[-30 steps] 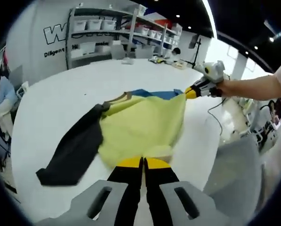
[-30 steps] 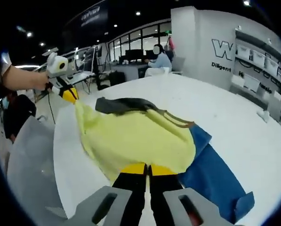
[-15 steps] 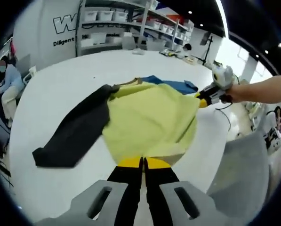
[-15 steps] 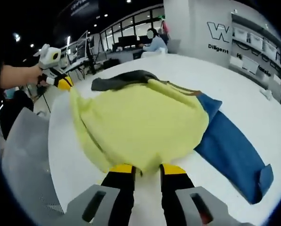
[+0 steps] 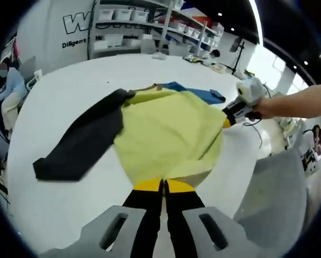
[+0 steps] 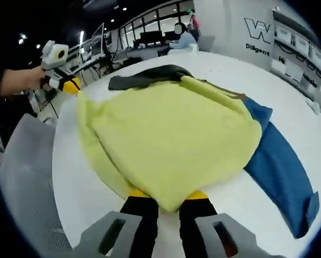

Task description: Fold the garment on the visible template until the final outline fits inside the template.

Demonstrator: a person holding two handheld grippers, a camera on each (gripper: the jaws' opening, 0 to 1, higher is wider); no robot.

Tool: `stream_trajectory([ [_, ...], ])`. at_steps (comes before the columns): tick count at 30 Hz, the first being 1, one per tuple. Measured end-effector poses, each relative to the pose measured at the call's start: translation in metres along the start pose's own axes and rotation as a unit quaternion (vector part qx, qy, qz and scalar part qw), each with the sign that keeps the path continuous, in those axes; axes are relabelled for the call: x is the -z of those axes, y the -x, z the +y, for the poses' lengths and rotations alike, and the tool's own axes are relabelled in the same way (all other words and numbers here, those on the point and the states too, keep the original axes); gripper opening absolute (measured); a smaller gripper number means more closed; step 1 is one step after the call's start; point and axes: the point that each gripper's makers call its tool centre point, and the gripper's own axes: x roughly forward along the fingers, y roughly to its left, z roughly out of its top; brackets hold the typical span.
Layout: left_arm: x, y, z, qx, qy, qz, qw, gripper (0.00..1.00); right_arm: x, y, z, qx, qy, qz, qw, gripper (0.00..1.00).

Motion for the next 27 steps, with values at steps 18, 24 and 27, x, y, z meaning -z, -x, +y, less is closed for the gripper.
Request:
stream_trajectory([
  [18, 0.035, 0.015, -0.056, 0.026, -0.059, 0.039, 0.9972, 0.04, 0.039, 0.090, 0.040, -0.032, -0.052, 0.006, 0.9981, 0.00],
  [24, 0.045, 0.014, -0.064, 0.022, -0.045, 0.045, 0.9977, 0.04, 0.056, 0.082, 0.037, -0.030, -0.048, -0.001, 0.9984, 0.02],
  [27, 0.046, 0.015, -0.067, 0.021, -0.040, 0.047, 0.9979, 0.04, 0.063, 0.076, 0.038, -0.031, -0.045, 0.003, 0.9985, 0.14],
])
